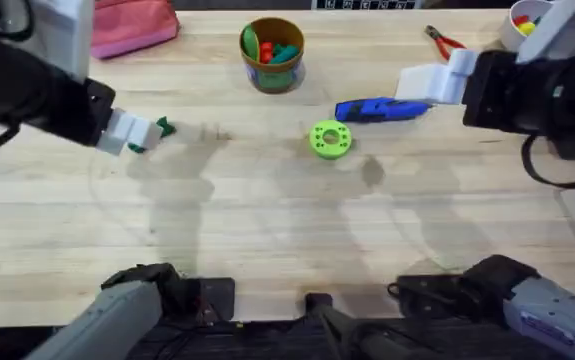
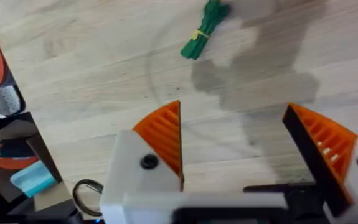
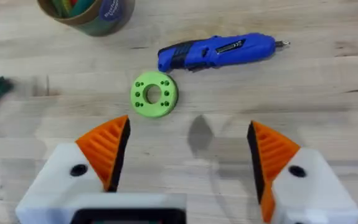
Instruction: Pick up the gripper from the table and insert it into the empty holder that is missing its gripper. Then pick up a screw, insert it into the mounting hole, and use the screwdriver to tighten it. Finally, clean up the table by picking up the vegetable and placing it into the bucket.
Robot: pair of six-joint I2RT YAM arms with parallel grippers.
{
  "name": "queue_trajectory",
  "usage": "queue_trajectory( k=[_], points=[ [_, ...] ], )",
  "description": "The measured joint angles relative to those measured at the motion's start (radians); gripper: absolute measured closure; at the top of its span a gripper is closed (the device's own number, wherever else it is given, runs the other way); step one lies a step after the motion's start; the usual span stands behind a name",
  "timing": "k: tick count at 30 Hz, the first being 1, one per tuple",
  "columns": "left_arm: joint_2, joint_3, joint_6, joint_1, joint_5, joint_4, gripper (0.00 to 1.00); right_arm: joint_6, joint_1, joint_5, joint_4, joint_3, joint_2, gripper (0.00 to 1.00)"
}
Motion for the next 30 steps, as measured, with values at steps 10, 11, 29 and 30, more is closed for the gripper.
queue_trajectory(
  k=[10,11,29,30],
  points=[
    [0.275,0.042,0.239,0.13,0.084,0.013,0.016,0.0,0.0,0.0,0.001,0.0,0.0,0.01],
    [0.29,0.049,0.257,0.147,0.091,0.01,0.016,0.0,0.0,0.0,0.002,0.0,0.0,0.01],
    [0.642,0.096,0.451,0.226,0.132,0.186,0.016,0.0,0.0,0.0,0.002,0.0,0.0,0.01],
    [0.666,0.096,0.456,0.226,0.132,0.191,0.015,0.0,0.0,0.0,0.002,0.0,0.0,0.01]
  ],
)
